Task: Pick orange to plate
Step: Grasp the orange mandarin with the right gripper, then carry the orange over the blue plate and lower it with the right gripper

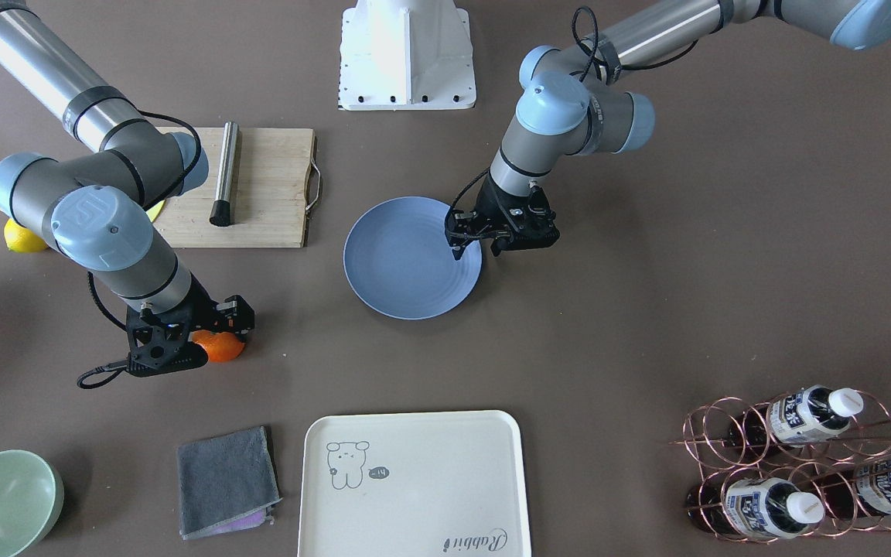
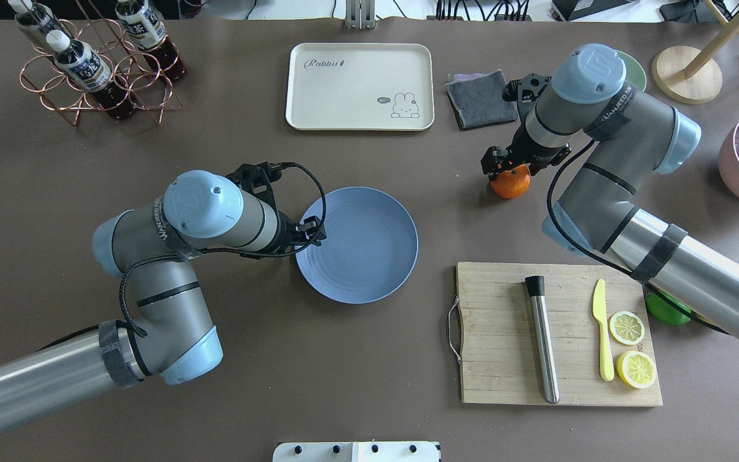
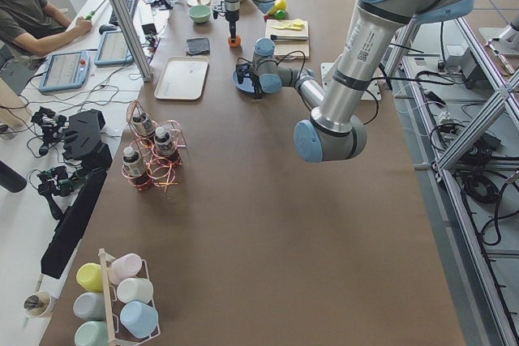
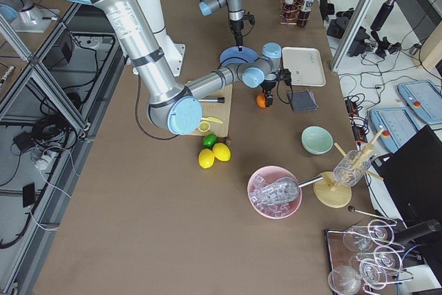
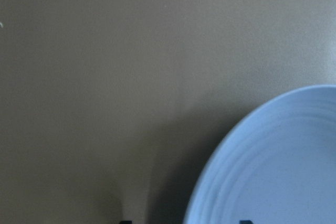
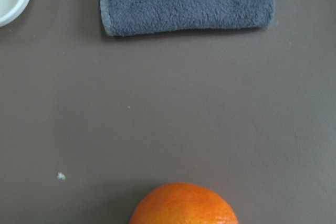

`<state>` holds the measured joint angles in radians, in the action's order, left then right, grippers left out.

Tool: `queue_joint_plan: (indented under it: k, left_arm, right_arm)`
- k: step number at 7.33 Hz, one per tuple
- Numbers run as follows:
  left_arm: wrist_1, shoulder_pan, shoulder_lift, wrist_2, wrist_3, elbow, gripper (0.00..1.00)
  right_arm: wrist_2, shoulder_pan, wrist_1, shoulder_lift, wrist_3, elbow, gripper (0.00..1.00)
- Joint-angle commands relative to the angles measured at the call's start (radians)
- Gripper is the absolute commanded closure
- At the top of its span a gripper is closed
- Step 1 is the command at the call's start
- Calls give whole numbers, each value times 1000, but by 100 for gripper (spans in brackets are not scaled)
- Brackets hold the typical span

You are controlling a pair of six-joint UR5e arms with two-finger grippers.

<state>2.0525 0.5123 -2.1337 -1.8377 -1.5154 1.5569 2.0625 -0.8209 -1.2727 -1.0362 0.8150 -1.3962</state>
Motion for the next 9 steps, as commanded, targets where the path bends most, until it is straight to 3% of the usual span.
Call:
queue_joint_plan:
  k: [1,2,4,6,9]
  left_arm:
    - [-2,2,3,0,0,14,25]
    - [0,12,12,-2,1,41,25]
    - [-6,69,137,-24,36,211,25]
    - [-8,207,236,-132,185,232,25]
    - [-6,244,264,-137,244,229,24]
  right_arm:
    - [10,-1,1,4,7,-3,100]
    - [42,-1,-11,57,68,-7,100]
    - [51,52,-10,142,179,-24,100]
    - [-32,165,-33,191,312,-64,100]
    - [-171,319,-76,248,418,-63,100]
